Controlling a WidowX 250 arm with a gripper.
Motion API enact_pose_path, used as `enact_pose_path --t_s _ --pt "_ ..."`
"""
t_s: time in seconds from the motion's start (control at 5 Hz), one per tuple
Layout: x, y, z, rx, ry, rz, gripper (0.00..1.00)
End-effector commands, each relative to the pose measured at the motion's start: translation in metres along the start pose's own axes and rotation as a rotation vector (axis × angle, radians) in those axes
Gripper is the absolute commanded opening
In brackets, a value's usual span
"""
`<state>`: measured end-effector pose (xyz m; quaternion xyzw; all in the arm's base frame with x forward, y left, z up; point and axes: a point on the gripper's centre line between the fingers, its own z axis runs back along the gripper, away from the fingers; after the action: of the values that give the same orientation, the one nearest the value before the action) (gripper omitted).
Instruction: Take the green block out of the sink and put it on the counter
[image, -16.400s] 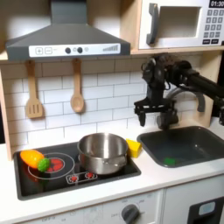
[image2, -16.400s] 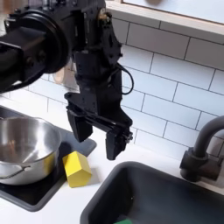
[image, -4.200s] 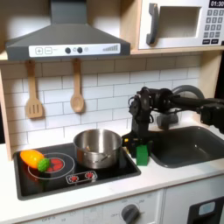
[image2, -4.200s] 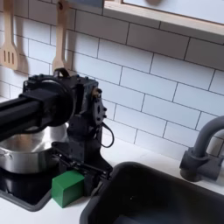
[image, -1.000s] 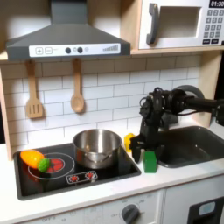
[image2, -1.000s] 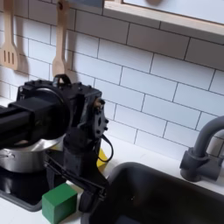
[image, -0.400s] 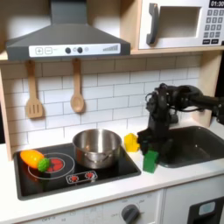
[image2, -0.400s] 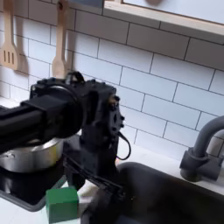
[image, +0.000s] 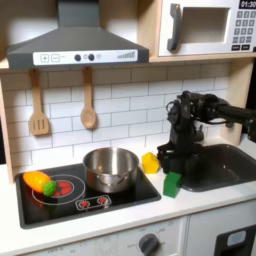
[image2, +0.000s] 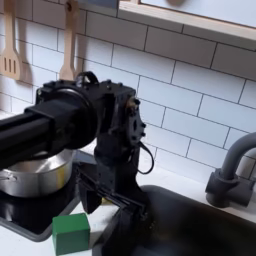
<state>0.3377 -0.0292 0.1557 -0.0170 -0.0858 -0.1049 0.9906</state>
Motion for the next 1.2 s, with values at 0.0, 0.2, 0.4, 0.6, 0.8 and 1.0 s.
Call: enact_pose_path --t_s 0.0,0.2,0.4,0.6,0.8,1.0 --pt "0.005 -0.011 0.005 -0.033 -0.021 -0.012 1.00" --pt "0.003 -0.027 0.002 -0.067 -0.015 -0.034 1.00" --pt "0.001 -0.043 0.002 -0.085 -0.008 -0.092 1.00" --pt "-0.015 -0.049 -0.003 -0.080 0.020 -0.122 1.00" --pt "-0.035 -0.050 -0.009 -0.061 0.060 -0.134 1.00" --pt "-0.059 -0.043 -0.013 -0.034 0.104 -0.122 1.00"
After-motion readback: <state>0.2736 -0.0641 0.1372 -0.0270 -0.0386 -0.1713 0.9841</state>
